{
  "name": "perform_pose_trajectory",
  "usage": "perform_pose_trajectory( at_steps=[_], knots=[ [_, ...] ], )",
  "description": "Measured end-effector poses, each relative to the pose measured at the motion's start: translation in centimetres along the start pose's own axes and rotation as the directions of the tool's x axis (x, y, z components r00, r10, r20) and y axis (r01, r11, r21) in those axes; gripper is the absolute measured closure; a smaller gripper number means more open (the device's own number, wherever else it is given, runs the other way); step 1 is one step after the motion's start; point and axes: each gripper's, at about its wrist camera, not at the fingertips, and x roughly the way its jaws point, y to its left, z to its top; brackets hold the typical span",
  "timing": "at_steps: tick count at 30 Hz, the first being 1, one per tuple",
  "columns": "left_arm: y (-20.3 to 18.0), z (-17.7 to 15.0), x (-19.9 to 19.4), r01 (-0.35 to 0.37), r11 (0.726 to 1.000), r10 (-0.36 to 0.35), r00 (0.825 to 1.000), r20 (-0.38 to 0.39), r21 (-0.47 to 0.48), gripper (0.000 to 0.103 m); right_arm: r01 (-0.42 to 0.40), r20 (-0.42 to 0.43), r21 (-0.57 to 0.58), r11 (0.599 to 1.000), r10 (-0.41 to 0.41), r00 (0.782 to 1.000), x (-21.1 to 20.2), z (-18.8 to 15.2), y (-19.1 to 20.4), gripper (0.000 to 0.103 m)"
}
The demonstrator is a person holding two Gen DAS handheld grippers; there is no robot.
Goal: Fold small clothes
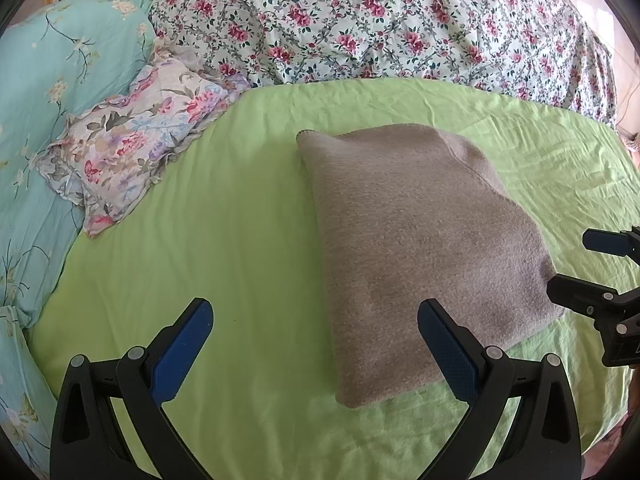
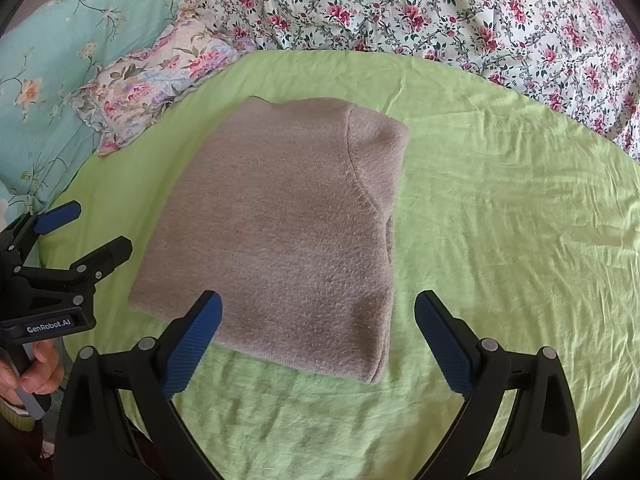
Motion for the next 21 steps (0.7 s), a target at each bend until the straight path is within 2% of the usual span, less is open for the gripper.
perform_pose_trajectory(
  at_steps=[21],
  knots=[
    [-0.13,0.40,0.32,0.005,1.000,-0.005,1.000,-0.001,0.003,0.001,0.000,0.004,-0.006,1.000,0.000,1.000,0.07,0.71,-0.38,0.006]
  ],
)
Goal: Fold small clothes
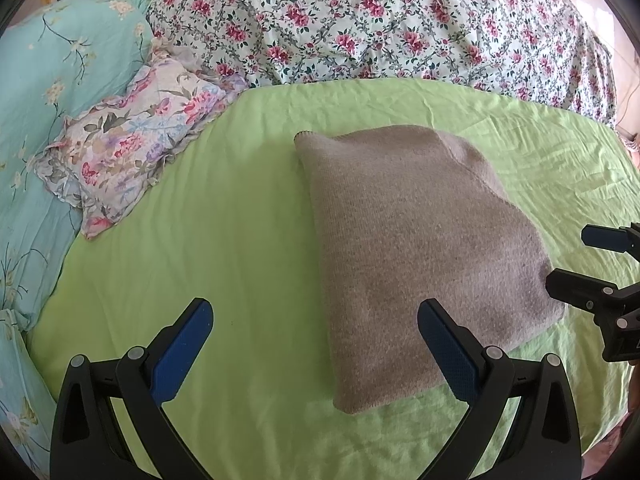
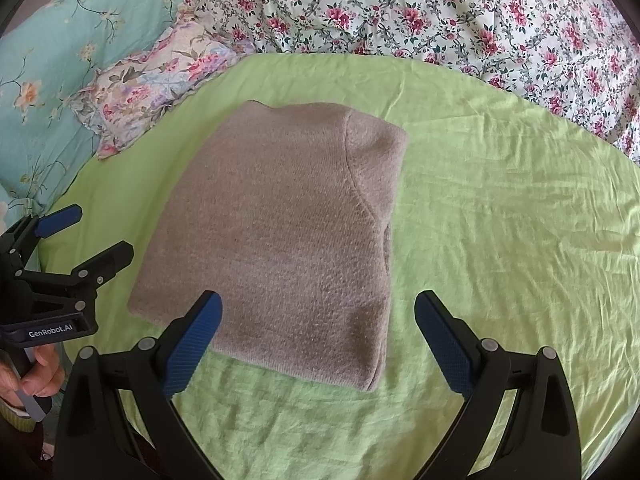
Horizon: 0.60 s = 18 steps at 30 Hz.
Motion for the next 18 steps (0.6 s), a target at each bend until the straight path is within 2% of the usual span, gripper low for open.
perform_pose_trajectory(
  at_steps=[18],
  knots=[
    [0.6,1.3,1.2,-0.022,1.000,0.022,1.000,0.003,-0.005,0.001,-0.011,-0.009,0.014,1.000,0.011,1.000,1.1,0.9,-0.3,0.006]
  ],
)
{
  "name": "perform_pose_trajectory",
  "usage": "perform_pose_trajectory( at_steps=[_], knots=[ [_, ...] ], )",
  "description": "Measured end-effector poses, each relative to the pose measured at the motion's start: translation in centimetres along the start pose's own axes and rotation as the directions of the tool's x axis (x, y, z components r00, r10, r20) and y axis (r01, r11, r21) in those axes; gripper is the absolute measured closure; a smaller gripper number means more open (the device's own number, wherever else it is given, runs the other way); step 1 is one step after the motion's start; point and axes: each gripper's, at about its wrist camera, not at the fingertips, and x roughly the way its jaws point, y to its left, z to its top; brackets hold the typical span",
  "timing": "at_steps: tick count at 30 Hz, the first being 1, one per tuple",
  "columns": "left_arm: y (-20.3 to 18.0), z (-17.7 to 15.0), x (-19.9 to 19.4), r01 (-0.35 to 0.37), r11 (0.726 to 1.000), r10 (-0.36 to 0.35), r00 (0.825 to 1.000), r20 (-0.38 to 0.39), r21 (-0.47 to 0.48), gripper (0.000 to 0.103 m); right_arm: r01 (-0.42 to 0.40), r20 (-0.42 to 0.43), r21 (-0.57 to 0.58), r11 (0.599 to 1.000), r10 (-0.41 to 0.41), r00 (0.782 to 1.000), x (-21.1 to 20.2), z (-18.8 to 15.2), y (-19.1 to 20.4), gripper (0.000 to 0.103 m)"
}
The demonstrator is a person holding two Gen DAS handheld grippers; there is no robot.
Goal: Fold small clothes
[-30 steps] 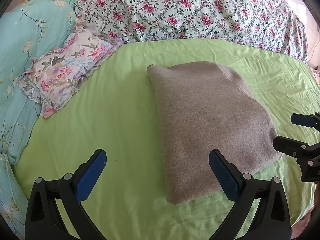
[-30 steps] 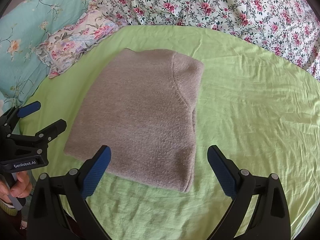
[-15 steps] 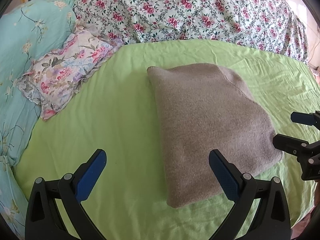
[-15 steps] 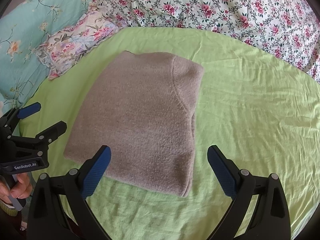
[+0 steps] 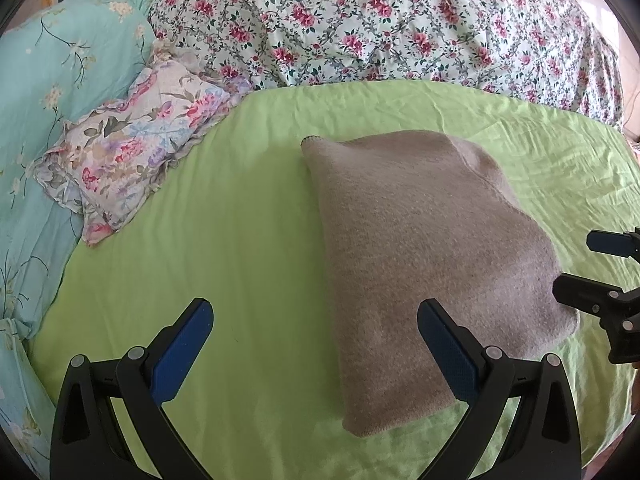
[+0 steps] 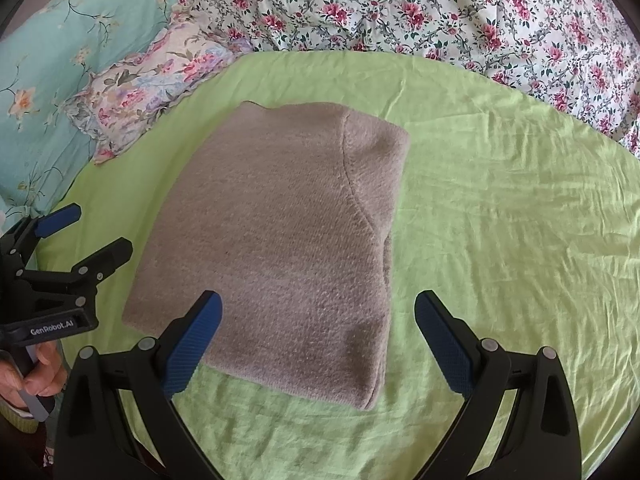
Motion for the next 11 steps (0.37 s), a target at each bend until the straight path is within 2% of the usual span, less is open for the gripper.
perform_pose_trajectory(
  at_steps=[11],
  knots=[
    [0.45,0.12,-0.25,-0.021,1.000,0.021,1.000,0.005,-0.017,0.001,0.003,0.003,0.024,1.000,-0.003,1.000,0.59,0.01,-0.80,0.006]
  ],
)
